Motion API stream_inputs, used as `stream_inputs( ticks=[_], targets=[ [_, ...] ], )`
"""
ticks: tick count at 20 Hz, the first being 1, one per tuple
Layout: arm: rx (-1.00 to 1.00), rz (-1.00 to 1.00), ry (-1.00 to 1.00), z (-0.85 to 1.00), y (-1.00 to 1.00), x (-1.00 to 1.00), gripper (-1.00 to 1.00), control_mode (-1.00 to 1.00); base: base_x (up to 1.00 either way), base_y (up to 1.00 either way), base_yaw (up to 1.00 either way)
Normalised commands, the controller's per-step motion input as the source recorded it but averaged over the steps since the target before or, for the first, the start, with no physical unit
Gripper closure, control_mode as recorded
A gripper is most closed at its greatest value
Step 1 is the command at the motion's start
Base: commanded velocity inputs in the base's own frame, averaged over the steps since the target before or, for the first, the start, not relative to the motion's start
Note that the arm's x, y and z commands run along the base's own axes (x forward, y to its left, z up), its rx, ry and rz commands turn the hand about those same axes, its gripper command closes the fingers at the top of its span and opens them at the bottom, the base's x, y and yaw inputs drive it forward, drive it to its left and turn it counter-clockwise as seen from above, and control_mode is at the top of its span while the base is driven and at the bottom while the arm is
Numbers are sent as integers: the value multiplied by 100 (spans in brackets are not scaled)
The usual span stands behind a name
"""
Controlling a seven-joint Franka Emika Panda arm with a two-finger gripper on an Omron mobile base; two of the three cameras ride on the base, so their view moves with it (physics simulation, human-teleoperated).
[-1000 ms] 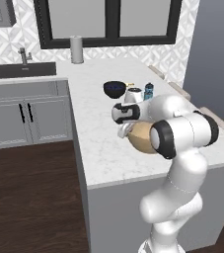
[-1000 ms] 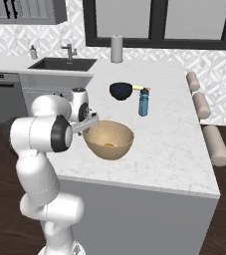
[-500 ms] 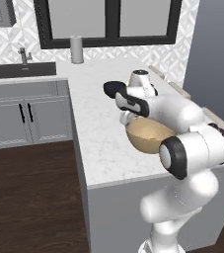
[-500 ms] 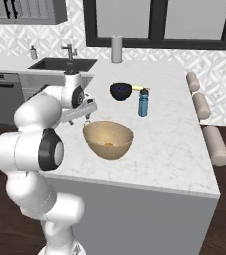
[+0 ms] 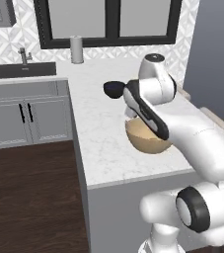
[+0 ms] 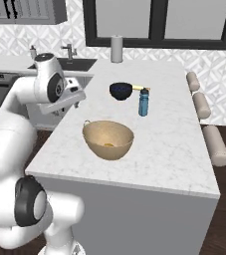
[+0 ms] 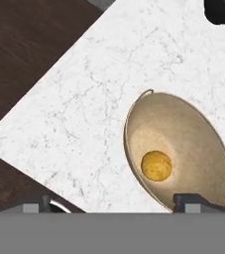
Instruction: Open the cabinet, pick up the bread from the cabinet and place it in the basket. Then move the basket to the dining counter.
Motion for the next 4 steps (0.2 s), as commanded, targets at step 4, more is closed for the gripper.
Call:
stream_inputs(
  ticks=[4],
  targets=[
    [-1, -10, -12, 66, 7, -100, -100, -100, 0, 0, 0]
  ],
)
